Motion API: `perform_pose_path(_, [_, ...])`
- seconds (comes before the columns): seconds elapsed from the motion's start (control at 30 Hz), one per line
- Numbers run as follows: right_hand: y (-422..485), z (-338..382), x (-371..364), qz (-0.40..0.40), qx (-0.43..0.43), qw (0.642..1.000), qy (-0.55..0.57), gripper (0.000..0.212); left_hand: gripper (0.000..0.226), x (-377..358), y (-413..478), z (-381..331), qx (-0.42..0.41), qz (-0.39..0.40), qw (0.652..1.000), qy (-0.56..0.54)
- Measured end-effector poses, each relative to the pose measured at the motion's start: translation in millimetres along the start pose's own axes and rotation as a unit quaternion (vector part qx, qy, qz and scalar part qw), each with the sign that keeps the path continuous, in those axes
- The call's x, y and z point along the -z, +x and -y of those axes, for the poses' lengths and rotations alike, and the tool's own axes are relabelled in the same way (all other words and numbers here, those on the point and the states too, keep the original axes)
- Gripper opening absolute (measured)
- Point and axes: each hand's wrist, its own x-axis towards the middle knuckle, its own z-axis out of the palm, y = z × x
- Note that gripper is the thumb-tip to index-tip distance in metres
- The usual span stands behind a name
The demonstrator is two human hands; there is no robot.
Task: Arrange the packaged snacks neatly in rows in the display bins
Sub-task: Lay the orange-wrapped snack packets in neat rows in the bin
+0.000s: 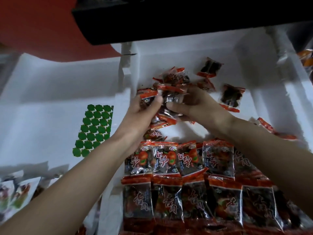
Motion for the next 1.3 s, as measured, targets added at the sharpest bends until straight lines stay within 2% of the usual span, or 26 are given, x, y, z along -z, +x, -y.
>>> perform_pose_path(0.1, [1, 3, -12, 0.04, 0.016, 0.999, -0.028, 0.01, 0.042, 10, -9, -5, -0.051, -0.028, 0.998, 0.028])
perform_pose_path(0.2, [11, -3, -10, -0.001, 0.0, 0.999, -0.038, 0.031, 0.029, 26, -12, -2, -0.093, -0.071, 0.993, 0.029])
perform_pose_path(0.27, [22, -14, -7, -0.011, -0.018, 0.993, -0.116, 0.031, 0.025, 37, -15, -1, -0.113, -0.096, 0.988, 0.038])
perform_pose_path(0.33, [32, -31, -14, 0.046, -0.05, 0.975, -0.213, 0.019, 0.027, 46, -17, 0, -0.123, -0.12, 0.984, 0.048])
perform_pose_path(0.4, [41, -43, -26, 0.102, -0.077, 0.952, -0.279, 0.029, 0.031, 54, -19, 2, -0.122, -0.141, 0.981, 0.056])
perform_pose_path(0.53, [52, -43, -44, 0.141, -0.078, 0.938, -0.306, 0.046, 0.035, 61, -22, 6, -0.114, -0.162, 0.978, 0.065])
perform_pose_path(0.6, [55, -39, -48, 0.173, -0.087, 0.921, -0.339, 0.042, 0.033, 62, -22, 6, -0.115, -0.16, 0.978, 0.063])
perform_pose_path(0.67, [56, -34, -50, 0.186, -0.082, 0.918, -0.341, 0.028, 0.03, 62, -23, 6, -0.115, -0.154, 0.98, 0.053])
perform_pose_path(0.73, [58, -31, -49, 0.154, -0.078, 0.937, -0.305, 0.009, 0.028, 62, -23, 8, -0.112, -0.15, 0.981, 0.048])
perform_pose_path(0.8, [59, -34, -48, 0.104, -0.088, 0.956, -0.261, 0.014, 0.028, 62, -24, 9, -0.111, -0.155, 0.981, 0.042])
perform_pose_path(0.93, [51, -46, -54, 0.151, -0.135, 0.955, -0.216, 0.012, 0.024, 61, -21, 12, -0.104, -0.16, 0.981, 0.023])
perform_pose_path(1.0, [48, -48, -55, 0.13, -0.134, 0.961, -0.204, 0.012, 0.024, 59, -19, 14, -0.105, -0.162, 0.981, 0.018])
perform_pose_path(1.1, [46, -46, -52, 0.109, -0.087, 0.956, -0.26, 0.006, 0.024, 56, -18, 15, -0.106, -0.157, 0.982, 0.015])
perform_pose_path(1.2, [38, -39, -43, 0.082, -0.025, 0.926, -0.367, 0.024, 0.024, 54, -21, 13, -0.108, -0.148, 0.983, 0.024])
perform_pose_path(1.23, [32, -33, -40, 0.065, 0.001, 0.924, -0.376, 0.025, 0.023, 53, -22, 12, -0.109, -0.143, 0.983, 0.029])
perform_pose_path(1.3, [19, -17, -36, 0.04, 0.047, 0.951, -0.304, 0.022, 0.022, 51, -25, 9, -0.116, -0.128, 0.984, 0.043])
